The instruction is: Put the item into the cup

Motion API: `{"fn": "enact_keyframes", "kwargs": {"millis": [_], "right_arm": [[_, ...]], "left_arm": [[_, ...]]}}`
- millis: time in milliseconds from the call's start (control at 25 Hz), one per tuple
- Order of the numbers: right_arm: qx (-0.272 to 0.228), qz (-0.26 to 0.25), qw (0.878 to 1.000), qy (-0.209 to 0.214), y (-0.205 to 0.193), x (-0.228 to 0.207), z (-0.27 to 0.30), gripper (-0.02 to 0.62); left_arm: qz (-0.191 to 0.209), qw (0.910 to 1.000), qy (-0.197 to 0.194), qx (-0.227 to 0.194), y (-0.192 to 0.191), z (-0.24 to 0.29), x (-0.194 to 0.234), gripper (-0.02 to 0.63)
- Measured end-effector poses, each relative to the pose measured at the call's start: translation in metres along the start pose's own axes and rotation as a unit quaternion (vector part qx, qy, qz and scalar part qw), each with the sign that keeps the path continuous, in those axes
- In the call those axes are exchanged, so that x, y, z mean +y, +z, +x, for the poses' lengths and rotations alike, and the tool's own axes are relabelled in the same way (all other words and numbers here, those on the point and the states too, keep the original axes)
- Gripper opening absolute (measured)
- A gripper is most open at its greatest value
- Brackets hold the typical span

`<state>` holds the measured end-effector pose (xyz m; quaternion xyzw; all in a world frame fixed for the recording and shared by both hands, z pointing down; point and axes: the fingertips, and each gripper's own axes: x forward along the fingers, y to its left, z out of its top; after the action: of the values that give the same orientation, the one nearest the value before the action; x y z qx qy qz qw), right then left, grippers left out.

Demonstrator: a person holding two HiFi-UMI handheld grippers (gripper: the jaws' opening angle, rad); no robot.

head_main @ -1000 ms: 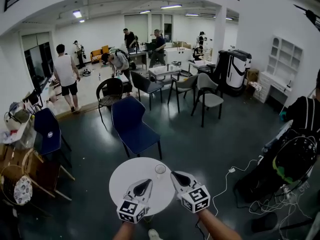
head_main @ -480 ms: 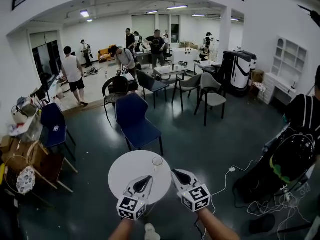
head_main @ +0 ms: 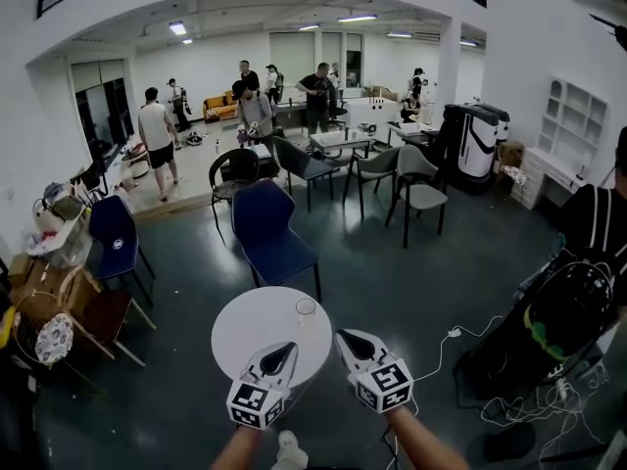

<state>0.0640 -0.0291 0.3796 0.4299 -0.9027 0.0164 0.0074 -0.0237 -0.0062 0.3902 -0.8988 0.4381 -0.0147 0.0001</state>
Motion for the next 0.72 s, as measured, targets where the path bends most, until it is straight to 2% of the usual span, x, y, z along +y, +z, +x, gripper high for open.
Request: {"fn": "enact_keyframes", "kwargs": {"millis": [240,560,720], "right_arm": [[-0.006,0.009,1.000,0.002,0.000,0.010,-0.014,0.015],[-0.011,0.010,1.000,-0.008,0.001,-0.001,-0.032,0.015],[-0.015,0.007,1.000,-0.012,0.009,0.003,-0.030,0.015]], "left_arm": [[0.000,1.0000,0.005,0.008,0.000,-0.018,-0.009,0.015],[0.008,0.9998,-0.003,0.015,0.002,-0.010,-0.025,0.015],[0.002,1.0000,-0.002,0.007,0.007,-0.016,-0.018,0.015]]}}
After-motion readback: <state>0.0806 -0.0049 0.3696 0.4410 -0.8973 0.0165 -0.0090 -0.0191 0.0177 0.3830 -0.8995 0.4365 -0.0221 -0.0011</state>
